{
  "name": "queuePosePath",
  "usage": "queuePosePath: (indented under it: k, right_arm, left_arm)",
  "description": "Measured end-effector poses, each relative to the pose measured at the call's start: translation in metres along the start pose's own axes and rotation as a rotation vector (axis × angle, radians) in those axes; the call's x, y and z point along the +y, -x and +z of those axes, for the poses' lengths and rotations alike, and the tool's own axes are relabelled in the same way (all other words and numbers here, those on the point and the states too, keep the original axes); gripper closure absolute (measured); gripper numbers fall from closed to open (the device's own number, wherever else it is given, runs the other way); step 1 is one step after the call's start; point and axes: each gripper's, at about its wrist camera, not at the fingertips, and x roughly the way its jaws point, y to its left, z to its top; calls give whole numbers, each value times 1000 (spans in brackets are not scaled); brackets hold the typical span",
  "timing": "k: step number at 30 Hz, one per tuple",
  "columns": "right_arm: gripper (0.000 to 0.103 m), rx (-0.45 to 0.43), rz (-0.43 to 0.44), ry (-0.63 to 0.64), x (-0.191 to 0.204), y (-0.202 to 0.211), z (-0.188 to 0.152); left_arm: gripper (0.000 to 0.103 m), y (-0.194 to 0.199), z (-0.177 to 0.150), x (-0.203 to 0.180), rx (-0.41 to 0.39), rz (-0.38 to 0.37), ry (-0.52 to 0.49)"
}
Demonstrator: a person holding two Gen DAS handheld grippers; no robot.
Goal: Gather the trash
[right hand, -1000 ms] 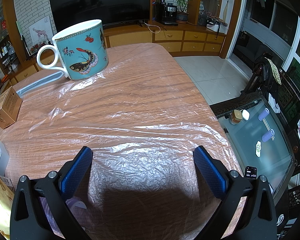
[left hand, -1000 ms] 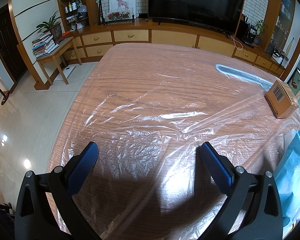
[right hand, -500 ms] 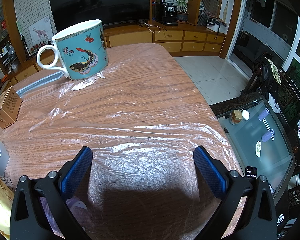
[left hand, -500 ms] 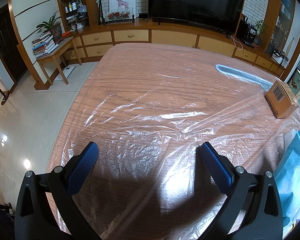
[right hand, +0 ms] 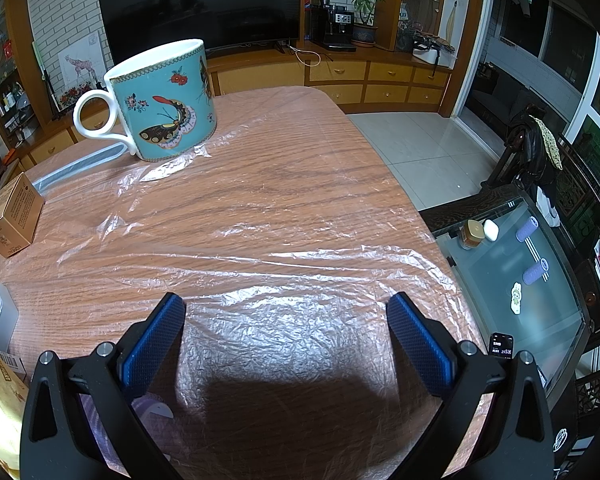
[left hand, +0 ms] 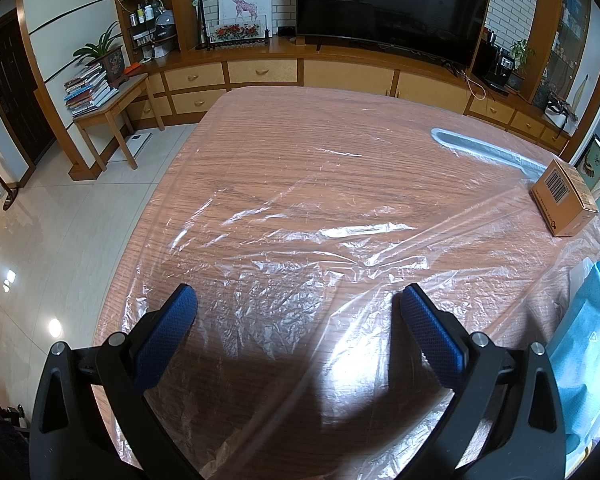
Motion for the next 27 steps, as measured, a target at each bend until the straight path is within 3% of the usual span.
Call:
queuePosePath:
  k: [15, 18, 23, 27]
  right_arm:
    - [4, 10, 18, 29, 0, -5, 8]
    - [4, 36, 8, -21, -12, 2, 9]
    - [4, -14, 75, -127, -33, 46, 7]
    - [4, -32, 116, -83, -17, 77, -5]
  left_arm:
    - [1, -3, 3, 1, 0, 0, -5]
    - [1, 1, 6, 7, 21, -18, 4]
    - [2, 44, 11, 10, -46, -159, -3]
    - [2, 80, -1, -24, -65, -304, -111]
